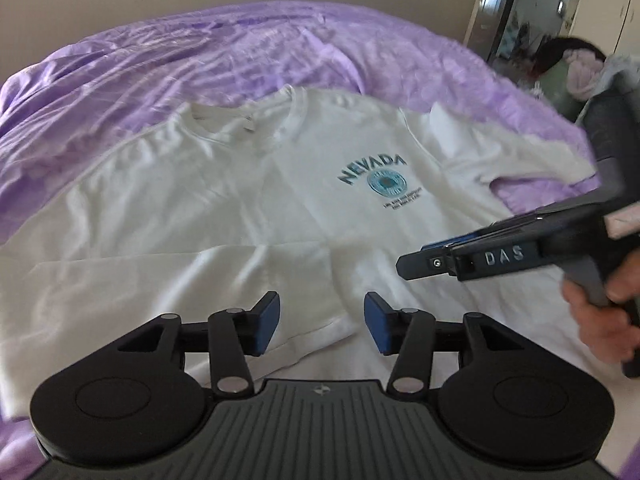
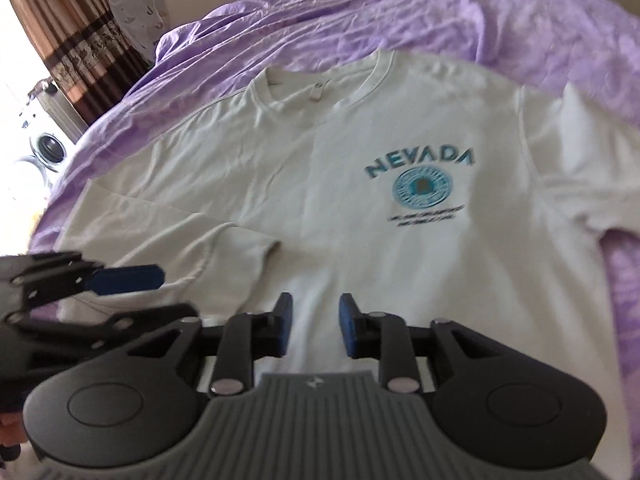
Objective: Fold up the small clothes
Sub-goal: 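Fold the held sleeve across the sweatshirt body and release it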
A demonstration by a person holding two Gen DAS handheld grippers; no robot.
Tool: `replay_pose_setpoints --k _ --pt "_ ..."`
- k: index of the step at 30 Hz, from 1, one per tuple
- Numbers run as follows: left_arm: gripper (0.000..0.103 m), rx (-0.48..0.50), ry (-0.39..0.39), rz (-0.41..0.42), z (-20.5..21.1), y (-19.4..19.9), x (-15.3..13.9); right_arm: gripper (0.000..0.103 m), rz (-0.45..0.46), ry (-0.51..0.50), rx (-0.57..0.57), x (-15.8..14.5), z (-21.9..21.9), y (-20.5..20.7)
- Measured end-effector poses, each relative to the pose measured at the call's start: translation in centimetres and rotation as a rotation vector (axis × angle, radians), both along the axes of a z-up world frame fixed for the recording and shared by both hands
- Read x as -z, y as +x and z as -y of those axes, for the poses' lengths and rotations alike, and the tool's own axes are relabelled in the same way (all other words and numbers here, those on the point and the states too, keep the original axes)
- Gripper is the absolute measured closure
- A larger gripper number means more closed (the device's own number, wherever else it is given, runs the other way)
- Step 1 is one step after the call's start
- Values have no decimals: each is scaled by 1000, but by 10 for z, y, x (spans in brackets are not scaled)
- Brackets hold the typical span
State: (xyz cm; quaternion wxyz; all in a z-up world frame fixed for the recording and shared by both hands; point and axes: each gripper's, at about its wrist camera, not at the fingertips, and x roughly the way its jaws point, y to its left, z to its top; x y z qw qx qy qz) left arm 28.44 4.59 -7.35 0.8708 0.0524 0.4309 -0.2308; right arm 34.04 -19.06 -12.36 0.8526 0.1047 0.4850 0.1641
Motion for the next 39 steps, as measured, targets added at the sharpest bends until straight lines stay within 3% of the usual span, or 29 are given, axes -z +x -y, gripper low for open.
replay_pose_setpoints --k 5,8,14,17,23,29,32,34,39 --pt "45 -132 93 66 -49 2 -17 74 -119 159 23 4 -7 16" --pt "45 -223 103 67 -81 5 -22 81 -166 201 32 8 -21 24" --pt "46 -284 115 45 -116 2 -9 84 -228 211 23 22 -43 27" --pt "46 -295 129 26 -122 2 2 99 -258 217 30 27 -46 26" --pt "50 -323 132 -4 -132 -1 16 103 -130 199 -22 -4 -42 7" --pt "49 -331 141 -10 -133 -4 19 103 -247 132 -63 27 -46 0" --pt "50 -331 138 11 -135 -7 12 93 -256 168 -39 29 -40 -1" --pt "49 -337 128 29 -137 -8 5 65 -226 199 -8 20 -32 3" --pt "49 -386 109 63 -146 -3 -9 65 -222 244 77 19 -17 24"
